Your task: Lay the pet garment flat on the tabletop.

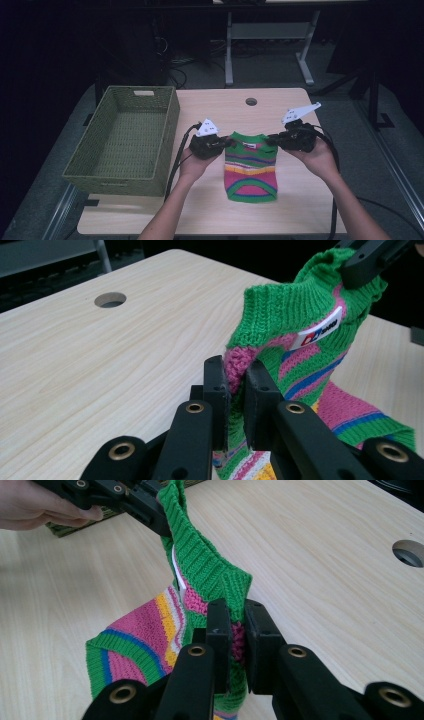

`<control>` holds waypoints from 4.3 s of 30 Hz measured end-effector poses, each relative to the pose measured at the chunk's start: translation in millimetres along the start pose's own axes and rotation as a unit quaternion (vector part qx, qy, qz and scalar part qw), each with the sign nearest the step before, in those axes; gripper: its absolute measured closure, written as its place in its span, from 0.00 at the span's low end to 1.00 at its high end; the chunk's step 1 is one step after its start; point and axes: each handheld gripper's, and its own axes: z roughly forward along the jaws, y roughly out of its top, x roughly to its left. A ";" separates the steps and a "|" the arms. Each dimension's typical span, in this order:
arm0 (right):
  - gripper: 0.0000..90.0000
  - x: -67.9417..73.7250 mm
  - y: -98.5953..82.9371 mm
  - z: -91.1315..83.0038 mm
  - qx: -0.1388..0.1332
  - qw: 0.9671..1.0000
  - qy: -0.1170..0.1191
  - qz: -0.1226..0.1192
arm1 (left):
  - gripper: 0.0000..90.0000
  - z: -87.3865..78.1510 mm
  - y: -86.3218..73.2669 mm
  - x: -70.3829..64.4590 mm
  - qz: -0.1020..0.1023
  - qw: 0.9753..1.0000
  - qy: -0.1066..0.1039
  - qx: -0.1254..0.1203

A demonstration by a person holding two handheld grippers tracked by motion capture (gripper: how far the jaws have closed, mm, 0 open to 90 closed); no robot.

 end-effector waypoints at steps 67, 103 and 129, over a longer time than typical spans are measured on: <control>0.57 -71.9 -13.1 53.6 -0.002 0.994 -0.015 0.110 | 0.61 36.6 -4.2 21.7 -0.045 0.996 0.070 0.042; 0.55 -63.4 -40.0 43.1 0.020 0.994 0.022 0.107 | 0.52 27.7 -12.8 17.7 -0.046 0.996 0.047 0.060; 0.56 -51.9 -65.9 41.8 0.027 0.993 0.040 0.110 | 0.50 19.0 -29.9 5.6 -0.043 0.997 0.021 0.066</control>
